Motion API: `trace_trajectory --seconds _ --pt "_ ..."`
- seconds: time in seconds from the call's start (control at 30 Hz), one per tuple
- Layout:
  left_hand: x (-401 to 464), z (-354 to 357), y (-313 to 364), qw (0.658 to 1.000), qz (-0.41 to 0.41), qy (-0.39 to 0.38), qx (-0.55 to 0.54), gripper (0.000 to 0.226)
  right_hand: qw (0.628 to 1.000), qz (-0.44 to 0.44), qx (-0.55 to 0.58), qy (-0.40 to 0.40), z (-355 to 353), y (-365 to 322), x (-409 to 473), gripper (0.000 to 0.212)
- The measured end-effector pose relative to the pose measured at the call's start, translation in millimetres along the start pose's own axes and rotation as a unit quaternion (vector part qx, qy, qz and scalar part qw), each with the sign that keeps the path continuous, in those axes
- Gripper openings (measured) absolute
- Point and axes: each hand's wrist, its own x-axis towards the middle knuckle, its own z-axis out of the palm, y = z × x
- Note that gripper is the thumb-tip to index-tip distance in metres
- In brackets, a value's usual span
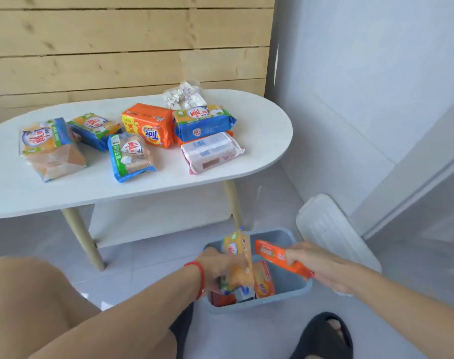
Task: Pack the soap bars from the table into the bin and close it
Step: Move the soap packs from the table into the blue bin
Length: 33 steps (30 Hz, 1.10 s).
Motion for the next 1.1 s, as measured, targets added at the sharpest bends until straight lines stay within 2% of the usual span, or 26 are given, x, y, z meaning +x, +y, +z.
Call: trace_trajectory --seconds 0.07,0.17,0.23,0.3,0.37,0.43,0.47,0.57,0.6,0.67,0.73,0.77,0.8,0.9,1.0,1.1 --pt "26 -1 -13 0.995 -0.016 0.052 0.086 0.052 0.997 0.001 -0.069 0.027 18 6 20 0.012" --pt "54 13 -20 0.946 -0.003 0.148 0.289 0.078 0.988 -0.021 -0.152 0.03 48 19 62 0.016" --pt "74 24 -26 0.917 0.003 0.153 0.369 0.097 0.985 -0.028 -0.165 0.05 74 29 88 0.027" --pt "95 33 -36 0.89 0.007 0.129 0.437 0.105 0.976 -0.037 -0.199 0.077 96 40 107 0.044" --pt "110 38 -48 0.874 -0.008 0.112 0.473 0.098 0.971 -0.019 -0.226 0.083 109 51 119 0.065" --pt "123 43 -60 0.872 -0.024 0.119 0.474 0.086 0.97 -0.003 -0.238 0.046 110 61 130 0.08" --pt "125 45 -64 0.87 -0.029 0.121 0.476 0.08 0.971 -0.001 -0.239 0.017 106 63 133 0.081" --pt "133 51 -65 0.847 -0.018 0.133 0.514 0.057 0.967 0.006 -0.25 -0.04 91 64 140 0.057" --pt "135 51 -62 0.833 -0.006 0.138 0.535 0.049 0.964 0.007 -0.264 -0.041 88 64 143 0.053" --pt "141 48 -53 0.783 0.032 0.138 0.606 0.042 0.954 -0.002 -0.297 -0.023 86 64 150 0.054" --pt "146 41 -49 0.723 0.077 0.103 0.679 0.051 0.943 -0.021 -0.333 -0.007 89 64 155 0.061" --pt "149 37 -47 0.706 0.09 0.076 0.698 0.062 0.937 -0.028 -0.347 -0.007 92 64 157 0.064" --pt "152 32 -48 0.706 0.089 0.048 0.701 0.077 0.934 -0.032 -0.355 -0.011 94 64 158 0.069" --pt "163 23 -53 0.745 0.027 -0.021 0.667 0.115 0.923 -0.025 -0.383 -0.024 102 71 160 0.093" --pt "171 23 -60 0.749 0.023 -0.029 0.662 0.121 0.908 -0.028 -0.417 -0.025 109 80 159 0.116" --pt "178 21 -65 0.751 0.034 -0.031 0.659 0.124 0.909 -0.036 -0.414 -0.028 111 84 162 0.116"
